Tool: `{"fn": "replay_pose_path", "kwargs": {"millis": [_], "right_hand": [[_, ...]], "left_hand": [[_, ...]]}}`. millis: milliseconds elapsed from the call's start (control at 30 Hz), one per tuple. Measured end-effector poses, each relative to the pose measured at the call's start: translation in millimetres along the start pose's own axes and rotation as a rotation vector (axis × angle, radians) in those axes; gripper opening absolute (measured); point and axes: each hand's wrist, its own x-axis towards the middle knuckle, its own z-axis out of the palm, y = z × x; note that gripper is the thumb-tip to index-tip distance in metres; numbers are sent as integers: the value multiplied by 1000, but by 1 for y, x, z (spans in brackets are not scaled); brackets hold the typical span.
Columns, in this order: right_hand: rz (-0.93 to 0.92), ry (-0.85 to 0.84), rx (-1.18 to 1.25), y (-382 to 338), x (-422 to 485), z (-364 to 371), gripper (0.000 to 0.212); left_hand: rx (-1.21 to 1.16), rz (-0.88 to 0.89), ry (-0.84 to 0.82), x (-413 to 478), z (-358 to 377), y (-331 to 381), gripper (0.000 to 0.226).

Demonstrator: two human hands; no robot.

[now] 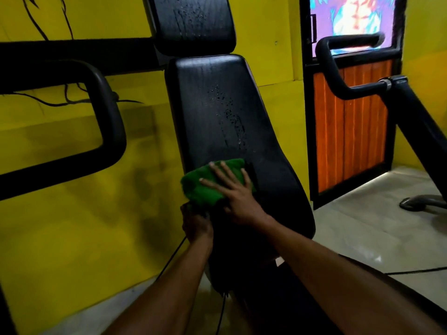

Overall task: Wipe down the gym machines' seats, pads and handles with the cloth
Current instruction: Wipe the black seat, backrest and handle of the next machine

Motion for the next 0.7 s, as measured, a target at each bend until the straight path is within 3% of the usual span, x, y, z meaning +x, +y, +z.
{"fn": "replay_pose_path", "kwargs": {"millis": [133,200,233,267,367,400,433,533,633,700], "right_hand": [[735,167,88,26,20,-15,84],[904,198,217,4,34,-22,88],[848,183,277,-10,37,-22,92],[672,136,284,-25,34,-19,95],[-54,-98,32,-32,6,-4,80],[-131,-104,-26,-18,2,-4,76],[-88,-78,-43,-1,1,-4,76],[429,59,-2,38,4,-14,88],[938,157,183,38,24,-31,85],[958,181,293,17,32,-34,88]], "left_hand": [[-77,-114,68,3,3,7,45],[-58,-128,56,3,3,3,46],[-54,-129,52,3,4,3,44],[-50,-126,56,6,7,-2,40],[16,-69,9,8,6,-2,34],[9,-91,-11,7,5,1,37],[-3,-137,-29,6,4,3,41],[-74,-189,25,5,2,4,47],[-76,-179,44,5,4,3,47],[-74,-179,31,5,3,3,46]]}}
